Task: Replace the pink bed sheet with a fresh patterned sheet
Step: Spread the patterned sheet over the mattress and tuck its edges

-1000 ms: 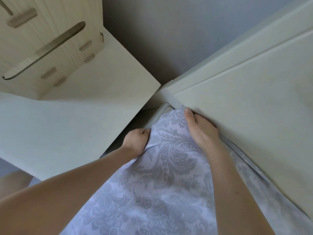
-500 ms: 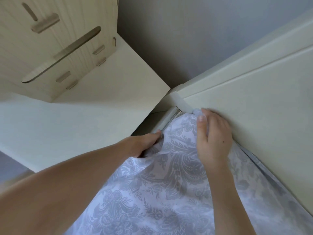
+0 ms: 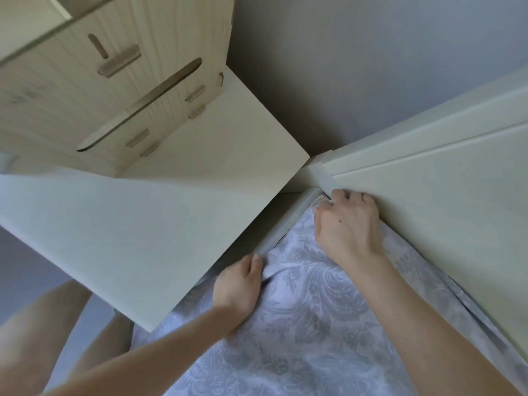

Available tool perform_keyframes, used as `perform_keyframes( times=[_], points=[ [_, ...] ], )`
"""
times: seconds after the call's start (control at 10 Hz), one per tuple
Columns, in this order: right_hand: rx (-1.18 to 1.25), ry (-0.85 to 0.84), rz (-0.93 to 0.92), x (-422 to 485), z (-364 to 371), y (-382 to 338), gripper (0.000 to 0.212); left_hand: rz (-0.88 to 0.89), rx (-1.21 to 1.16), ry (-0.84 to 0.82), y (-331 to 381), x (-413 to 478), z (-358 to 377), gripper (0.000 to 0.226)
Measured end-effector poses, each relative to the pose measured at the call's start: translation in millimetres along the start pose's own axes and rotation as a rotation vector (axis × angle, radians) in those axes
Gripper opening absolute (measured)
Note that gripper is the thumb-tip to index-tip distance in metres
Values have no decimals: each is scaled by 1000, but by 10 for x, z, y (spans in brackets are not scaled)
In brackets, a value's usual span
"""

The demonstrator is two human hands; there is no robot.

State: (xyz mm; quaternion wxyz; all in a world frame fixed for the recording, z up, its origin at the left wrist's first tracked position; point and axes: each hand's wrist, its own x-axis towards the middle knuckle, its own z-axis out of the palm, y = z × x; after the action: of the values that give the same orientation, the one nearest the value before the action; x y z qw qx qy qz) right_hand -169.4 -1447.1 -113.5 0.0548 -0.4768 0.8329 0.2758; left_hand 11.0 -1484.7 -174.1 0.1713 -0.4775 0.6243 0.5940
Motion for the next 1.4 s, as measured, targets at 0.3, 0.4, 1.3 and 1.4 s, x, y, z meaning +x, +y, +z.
perform_keyframes(
  times=[0.3,0.4,1.3,1.4],
  points=[
    [156,-553,-301,144,118,-221,53,109,336,3,-71,-170,3,46],
    [122,-632,-267,262,155,-252,57,-50,133,-80,-26,-124,-75,53],
    [497,-2,52,106,114,-173,57,66,-136,-267,177,-72,20,42],
    [543,127,74,-269,55,-197,51,-10,-38,-334,205,153,35,40]
  ],
)
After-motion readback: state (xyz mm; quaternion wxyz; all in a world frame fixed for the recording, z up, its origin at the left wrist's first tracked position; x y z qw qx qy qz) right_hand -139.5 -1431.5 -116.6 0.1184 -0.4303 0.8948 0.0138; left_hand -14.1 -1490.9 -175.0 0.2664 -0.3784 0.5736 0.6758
